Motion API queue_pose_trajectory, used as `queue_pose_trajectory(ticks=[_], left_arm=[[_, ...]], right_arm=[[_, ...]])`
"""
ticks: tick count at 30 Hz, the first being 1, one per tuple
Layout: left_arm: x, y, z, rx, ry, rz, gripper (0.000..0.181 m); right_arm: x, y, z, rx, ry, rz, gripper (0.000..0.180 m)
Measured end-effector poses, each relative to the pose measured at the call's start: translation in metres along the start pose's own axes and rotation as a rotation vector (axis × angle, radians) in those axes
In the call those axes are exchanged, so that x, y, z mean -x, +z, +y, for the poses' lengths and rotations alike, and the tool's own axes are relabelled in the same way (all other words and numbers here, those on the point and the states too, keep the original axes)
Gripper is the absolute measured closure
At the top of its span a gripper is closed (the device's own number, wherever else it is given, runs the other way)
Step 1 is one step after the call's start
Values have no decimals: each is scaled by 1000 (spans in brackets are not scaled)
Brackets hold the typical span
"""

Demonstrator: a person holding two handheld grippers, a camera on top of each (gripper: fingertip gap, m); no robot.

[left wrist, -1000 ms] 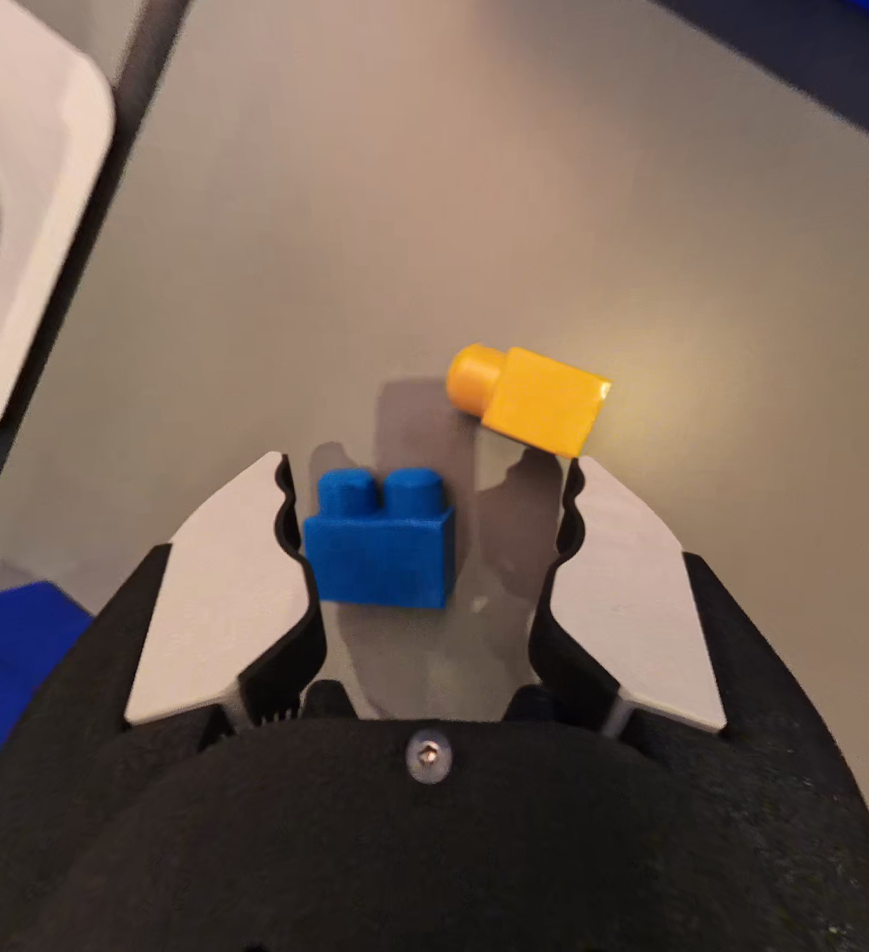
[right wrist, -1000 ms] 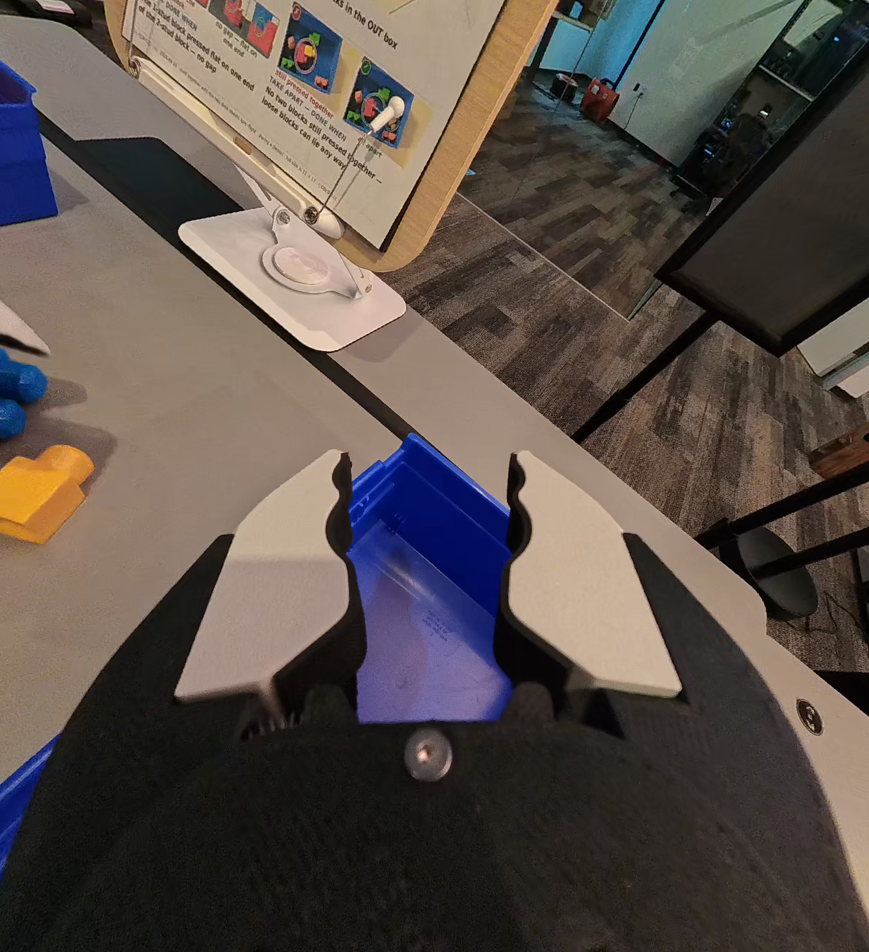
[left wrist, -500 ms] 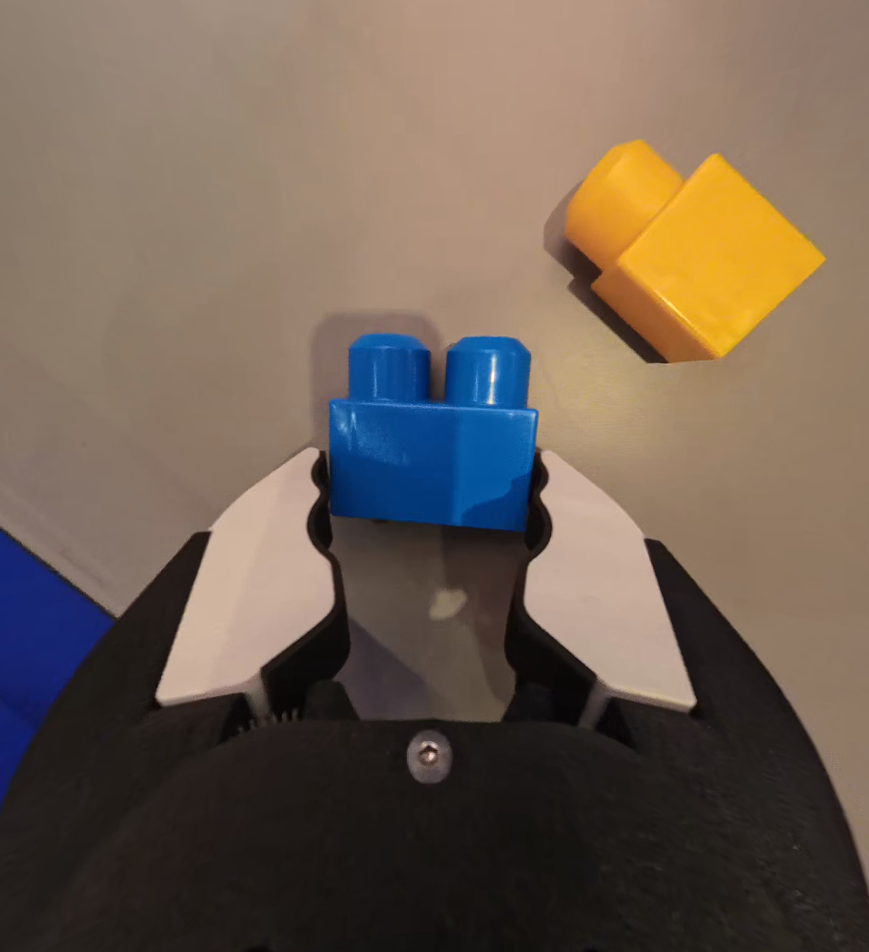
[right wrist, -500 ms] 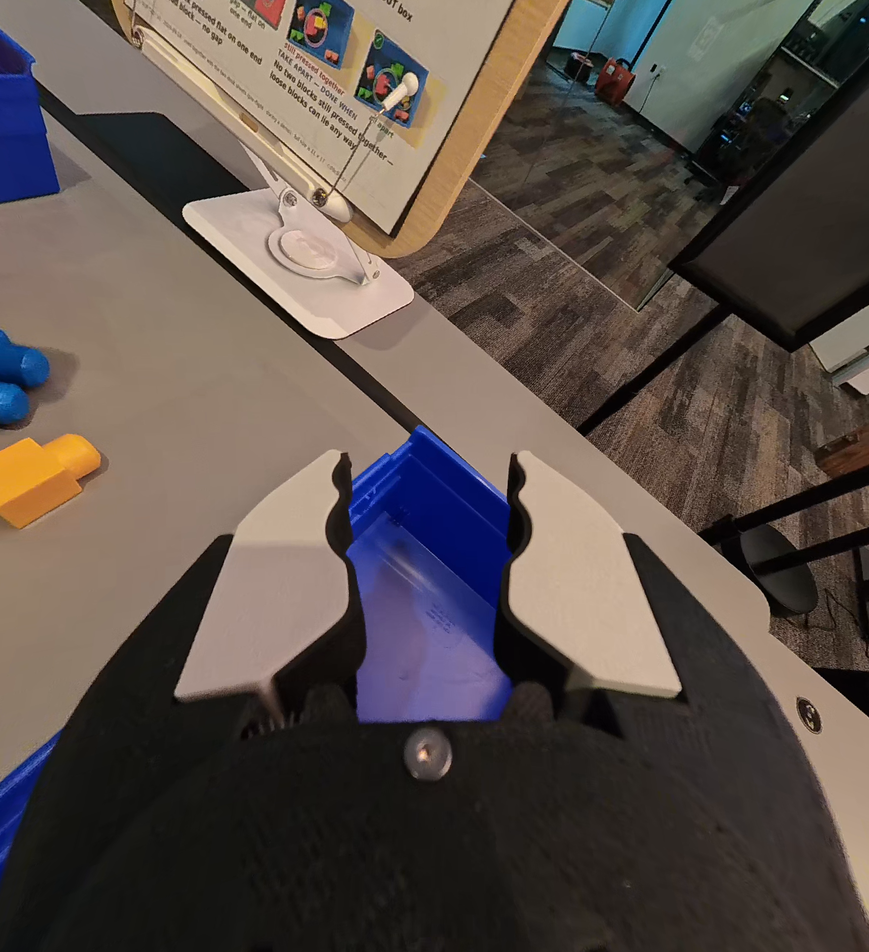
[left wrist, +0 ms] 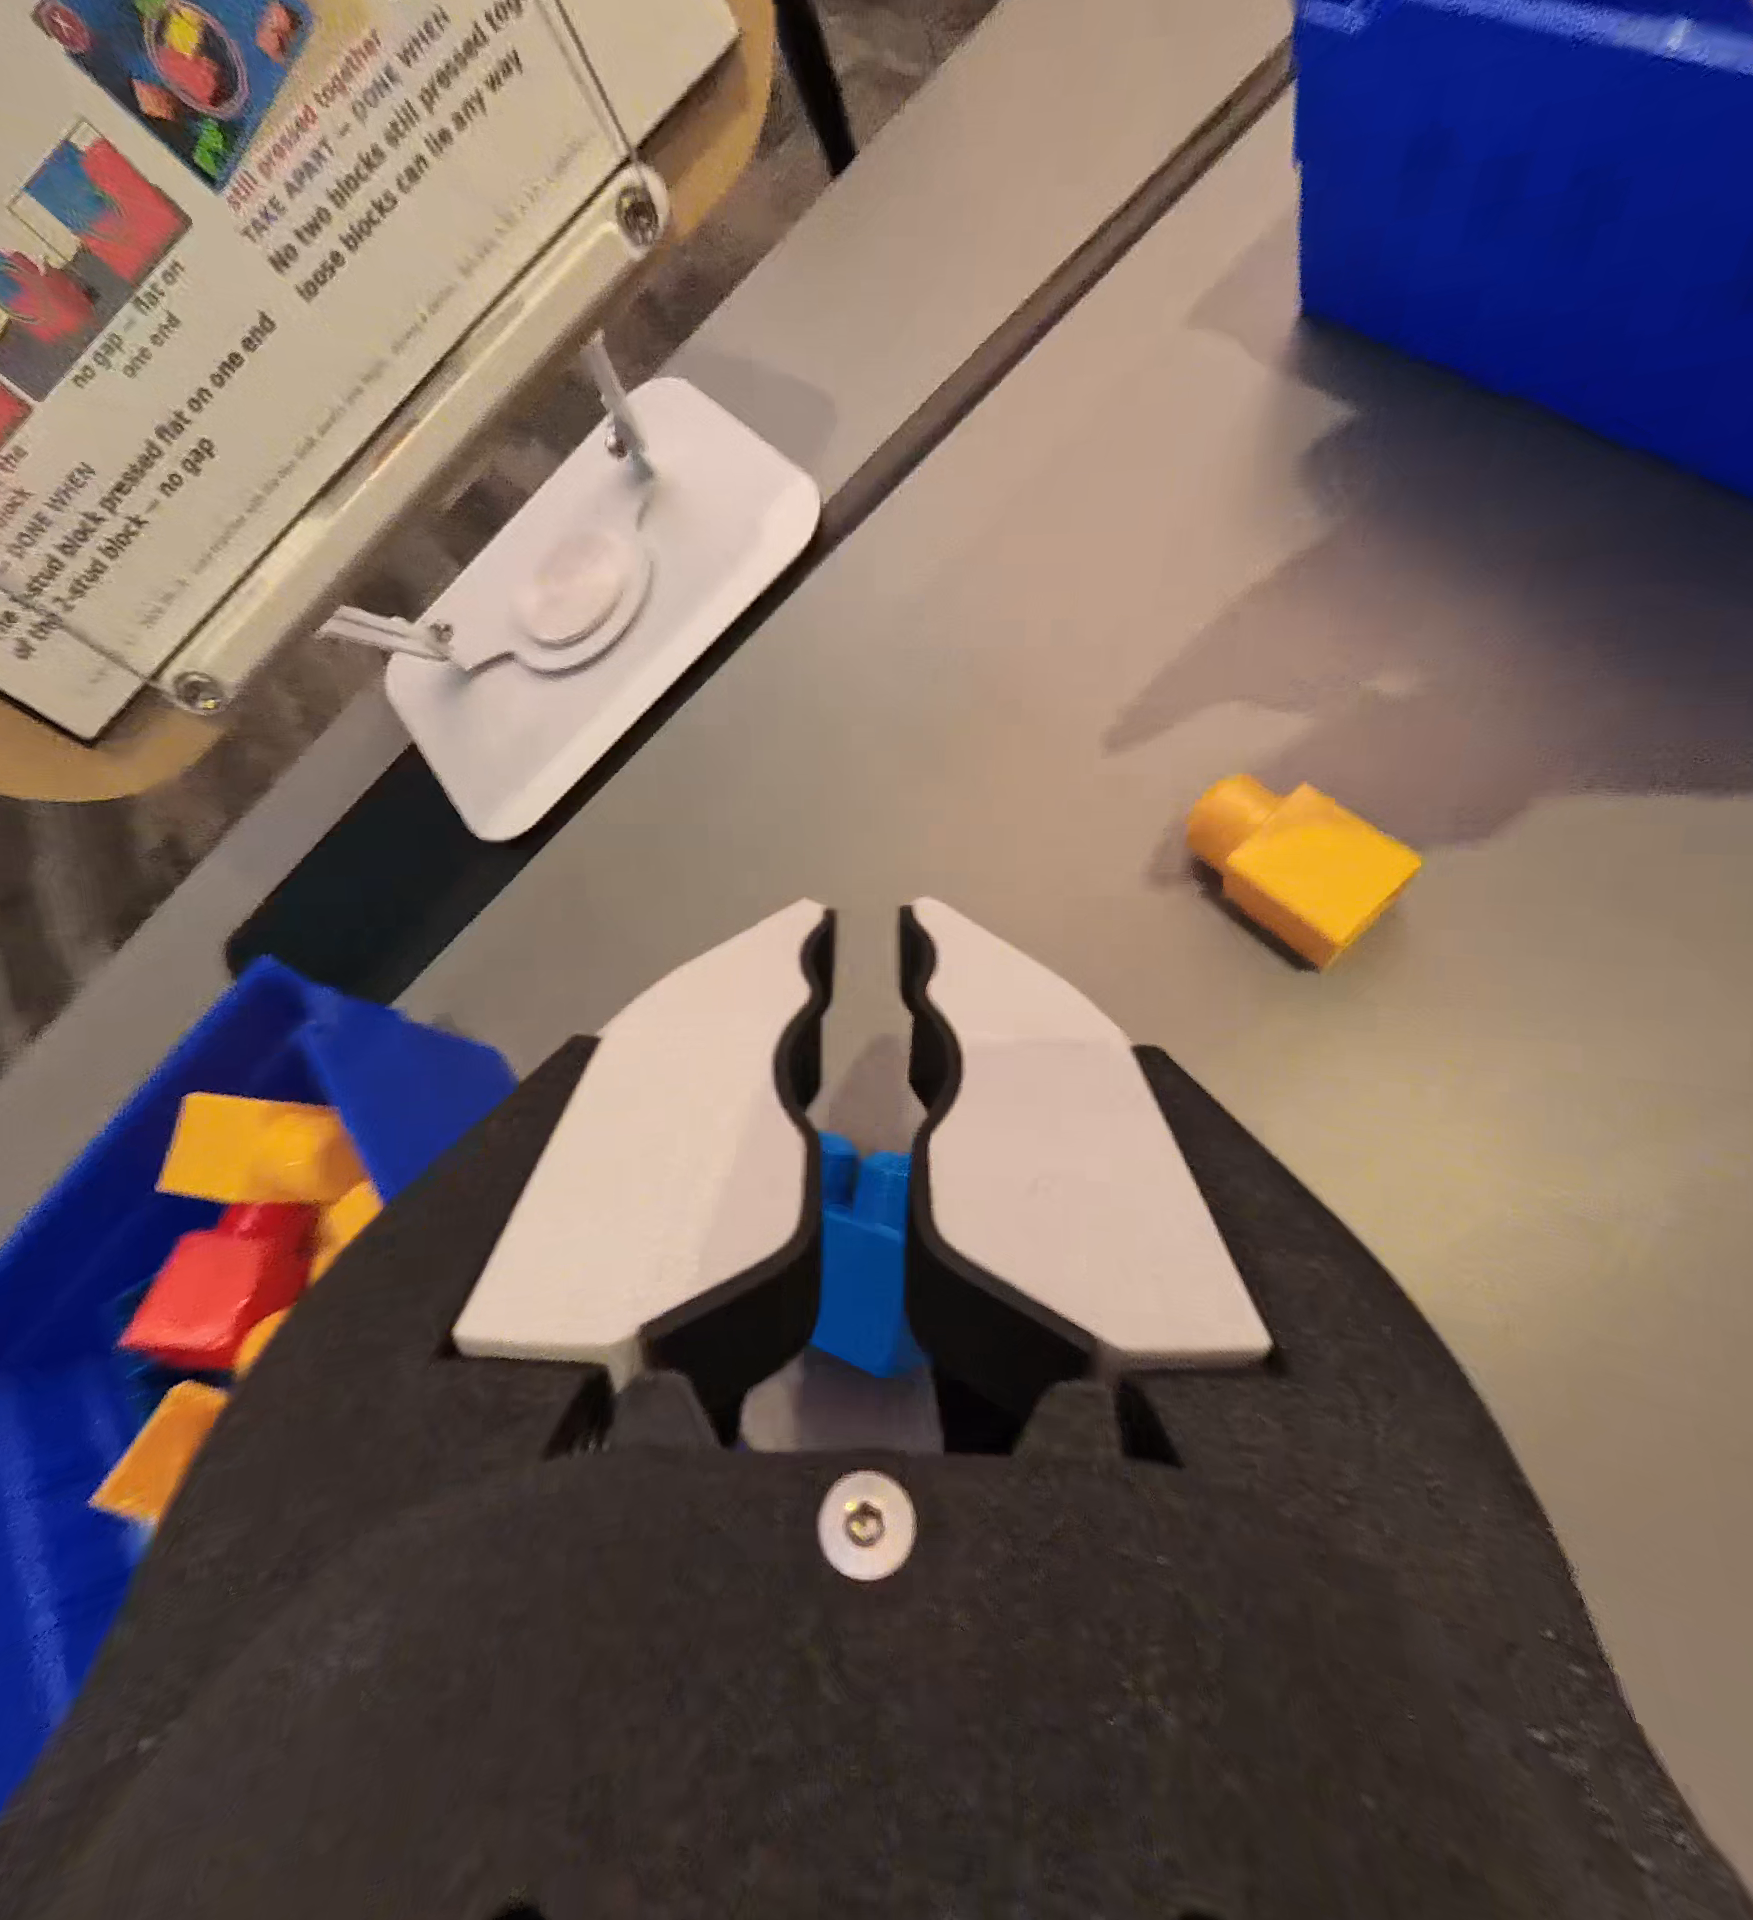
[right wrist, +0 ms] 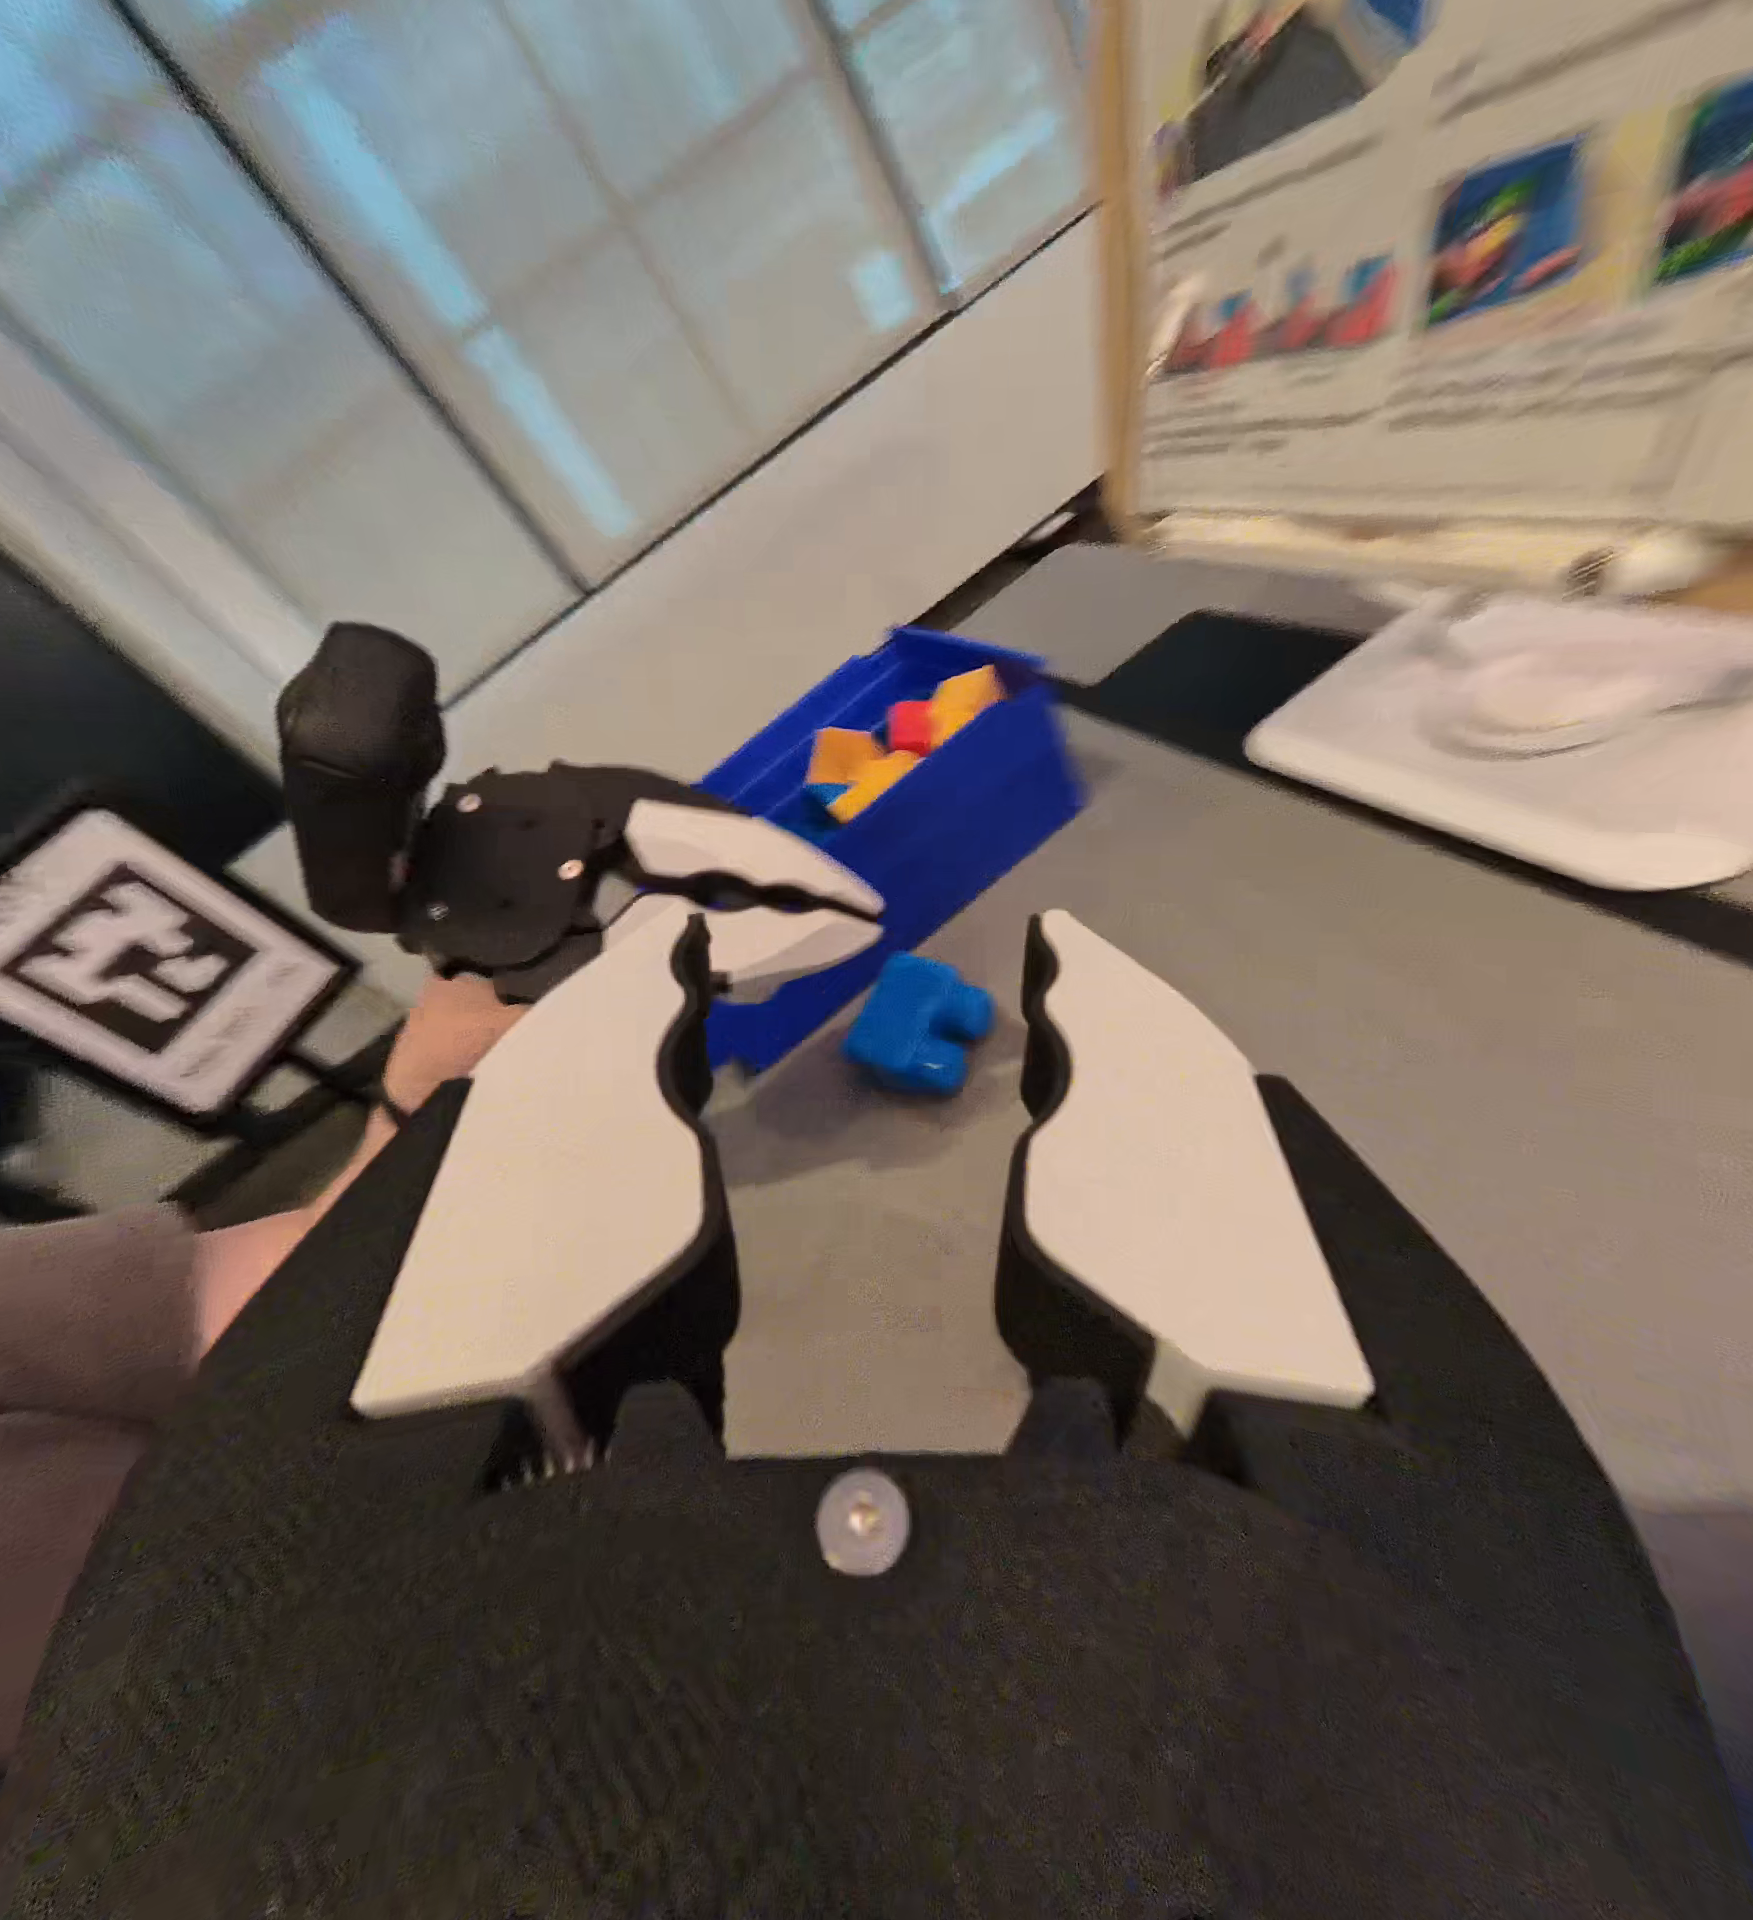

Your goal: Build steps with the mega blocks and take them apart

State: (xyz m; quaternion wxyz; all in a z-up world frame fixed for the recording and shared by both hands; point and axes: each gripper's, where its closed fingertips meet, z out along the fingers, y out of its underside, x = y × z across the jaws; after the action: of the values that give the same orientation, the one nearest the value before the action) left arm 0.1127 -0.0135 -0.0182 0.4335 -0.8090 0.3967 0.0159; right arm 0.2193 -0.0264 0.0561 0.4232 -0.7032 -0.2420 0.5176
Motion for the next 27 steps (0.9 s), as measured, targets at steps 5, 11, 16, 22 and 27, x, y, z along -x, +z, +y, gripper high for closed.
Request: queue_pose_trajectory(ticks=[5, 11, 16, 22, 27], left_arm=[[-1, -2, 43, 221, 1, 61, 131], [-2, 0, 120, 578, -9, 115, 108], [1, 15, 158, 717, 10, 6, 93], [4, 24, 163, 780, -142, 36, 90], [2, 26, 168, 852, -101, 14, 79]], right_arm=[[-9, 11, 13, 47, -52, 35, 121], [-20, 9, 19, 103, -118, 93, 121], [-20, 16, 34, 181, -159, 97, 121], [-16, 19, 39, 211, -188, 90, 121], [-17, 14, 35, 207, -190, 94, 121]])
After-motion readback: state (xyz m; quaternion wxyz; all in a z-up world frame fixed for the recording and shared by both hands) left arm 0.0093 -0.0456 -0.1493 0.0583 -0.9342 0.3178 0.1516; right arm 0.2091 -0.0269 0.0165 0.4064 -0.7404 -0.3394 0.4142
